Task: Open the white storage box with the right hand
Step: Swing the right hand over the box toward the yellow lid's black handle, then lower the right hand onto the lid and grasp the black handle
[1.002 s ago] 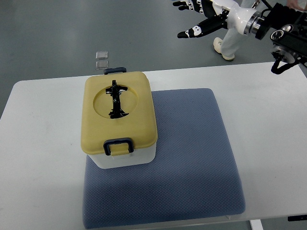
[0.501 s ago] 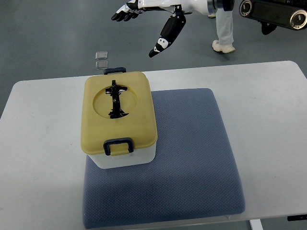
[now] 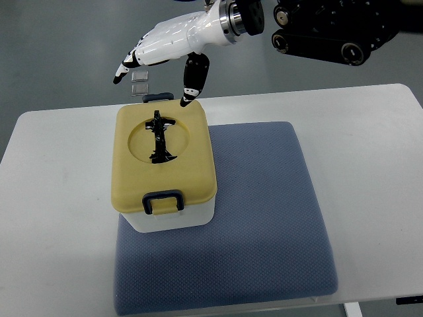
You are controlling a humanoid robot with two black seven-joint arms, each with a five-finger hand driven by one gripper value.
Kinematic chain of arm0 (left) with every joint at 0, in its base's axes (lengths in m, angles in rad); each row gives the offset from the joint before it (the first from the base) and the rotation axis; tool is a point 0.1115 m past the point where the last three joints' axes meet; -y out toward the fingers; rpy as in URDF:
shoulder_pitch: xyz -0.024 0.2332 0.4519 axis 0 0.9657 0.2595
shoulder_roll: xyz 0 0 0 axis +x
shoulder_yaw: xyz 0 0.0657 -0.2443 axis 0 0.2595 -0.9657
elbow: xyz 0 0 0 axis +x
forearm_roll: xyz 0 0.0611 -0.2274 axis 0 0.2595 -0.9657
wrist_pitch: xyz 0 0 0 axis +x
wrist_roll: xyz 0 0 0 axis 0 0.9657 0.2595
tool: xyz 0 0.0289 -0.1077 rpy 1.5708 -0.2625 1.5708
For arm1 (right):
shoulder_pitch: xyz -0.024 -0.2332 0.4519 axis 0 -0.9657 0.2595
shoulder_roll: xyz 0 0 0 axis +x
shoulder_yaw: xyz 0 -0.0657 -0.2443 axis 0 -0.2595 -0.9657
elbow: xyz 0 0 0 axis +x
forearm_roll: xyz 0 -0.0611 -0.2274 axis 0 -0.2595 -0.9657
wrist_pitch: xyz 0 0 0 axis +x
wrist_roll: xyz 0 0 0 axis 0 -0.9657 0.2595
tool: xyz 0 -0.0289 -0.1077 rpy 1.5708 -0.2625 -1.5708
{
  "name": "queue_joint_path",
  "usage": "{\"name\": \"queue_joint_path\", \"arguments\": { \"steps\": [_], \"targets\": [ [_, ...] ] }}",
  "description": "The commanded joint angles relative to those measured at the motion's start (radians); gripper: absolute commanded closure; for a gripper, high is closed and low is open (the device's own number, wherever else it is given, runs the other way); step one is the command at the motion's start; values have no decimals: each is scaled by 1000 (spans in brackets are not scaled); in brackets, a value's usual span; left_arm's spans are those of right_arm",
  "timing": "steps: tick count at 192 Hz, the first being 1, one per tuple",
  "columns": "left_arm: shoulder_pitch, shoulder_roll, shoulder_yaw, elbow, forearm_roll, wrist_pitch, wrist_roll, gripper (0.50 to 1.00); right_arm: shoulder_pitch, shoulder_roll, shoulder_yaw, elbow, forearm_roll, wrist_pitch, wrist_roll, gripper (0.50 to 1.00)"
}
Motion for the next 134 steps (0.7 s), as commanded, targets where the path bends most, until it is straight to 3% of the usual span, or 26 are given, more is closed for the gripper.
{"name": "queue_joint_path", "arguments": {
  "steps": [1, 38, 69, 134],
  "targets": [
    [0, 0, 0, 0, 0, 0, 0, 500, 6, 28, -5, 4, -7, -5, 0, 587],
    [0, 0, 0, 0, 0, 0, 0, 500, 16, 80, -11, 4, -70, -17, 0, 589],
    [0, 0, 0, 0, 0, 1, 0, 500, 20, 97, -57, 4, -162, -115, 0, 597],
    [0, 0, 0, 0, 0, 0, 0, 500, 2, 97, -84, 6, -224, -140, 0, 636]
  ]
}}
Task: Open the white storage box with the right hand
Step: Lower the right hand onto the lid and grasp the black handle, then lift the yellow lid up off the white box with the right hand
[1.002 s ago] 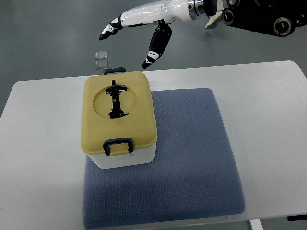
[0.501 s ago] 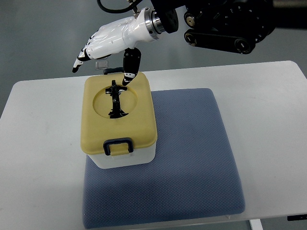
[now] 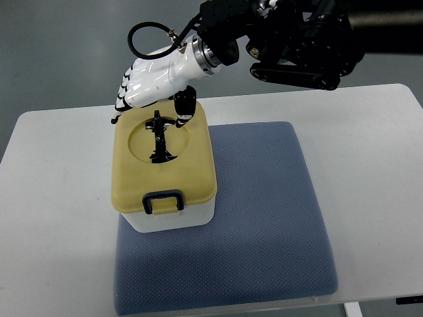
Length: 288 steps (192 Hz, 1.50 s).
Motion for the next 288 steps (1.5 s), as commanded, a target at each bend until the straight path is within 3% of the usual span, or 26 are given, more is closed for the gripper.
{"name": "queue_joint_path", "arguments": {
  "steps": [1, 91, 103, 201, 255, 288],
  "targets": [
    [0, 0, 0, 0, 0, 1, 0, 500, -3, 0, -2, 1, -27, -18, 0, 638],
    [0, 0, 0, 0, 0, 1, 0, 500, -32, 0, -4, 18, -87, -51, 0, 707],
    [0, 0, 0, 0, 0, -1, 0, 500, -33, 0, -4, 18, -99, -53, 0, 740],
    [0, 0, 0, 0, 0, 1, 0, 500, -33, 0, -1, 66, -106, -76, 0, 863],
    [0, 0, 0, 0, 0, 0, 0, 500, -33, 0, -1, 66, -108, -76, 0, 1000],
    [0, 0, 0, 0, 0, -1, 0, 500, -35, 0, -1, 66, -108, -76, 0, 1000]
  ]
}}
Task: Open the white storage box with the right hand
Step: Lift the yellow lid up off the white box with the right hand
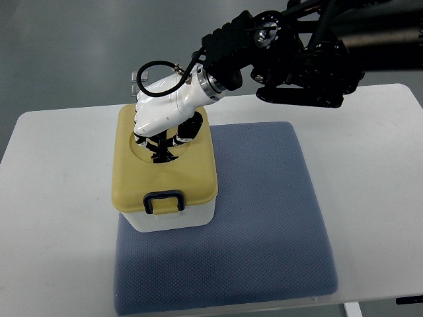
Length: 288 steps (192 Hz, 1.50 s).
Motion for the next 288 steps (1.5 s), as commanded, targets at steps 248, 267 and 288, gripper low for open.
{"name": "queue_joint_path", "arguments": {
  "steps": [248, 267, 288],
  "targets": [
    [0, 0, 0, 0, 0, 0, 0, 500, 124, -140, 75, -12, -3, -17, 0, 1000],
    [0, 0, 0, 0, 0, 1, 0, 500, 112, -195, 74, -12, -5, -14, 0, 1000],
    [0, 0, 0, 0, 0, 1, 0, 500, 90, -261, 74, -12, -14, -8, 0, 1000]
  ]
}}
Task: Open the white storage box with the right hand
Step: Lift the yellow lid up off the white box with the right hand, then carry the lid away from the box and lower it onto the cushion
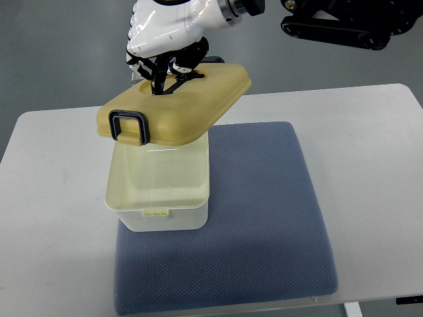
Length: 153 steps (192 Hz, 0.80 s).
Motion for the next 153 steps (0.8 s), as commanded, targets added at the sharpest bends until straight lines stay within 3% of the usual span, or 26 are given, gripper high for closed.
{"name": "queue_joint_path", "arguments": {
  "steps": [1, 80, 153],
  "targets": [
    [0, 0, 0, 0, 0, 0, 0, 500, -24, -63, 0, 0, -9, 5, 0, 1000],
    [0, 0, 0, 0, 0, 0, 0, 500, -204, -253, 0, 9, -18, 12, 0, 1000],
    [0, 0, 0, 0, 0, 0, 0, 500, -350, -333, 1, 8, -92, 2, 0, 1000]
  ]
}}
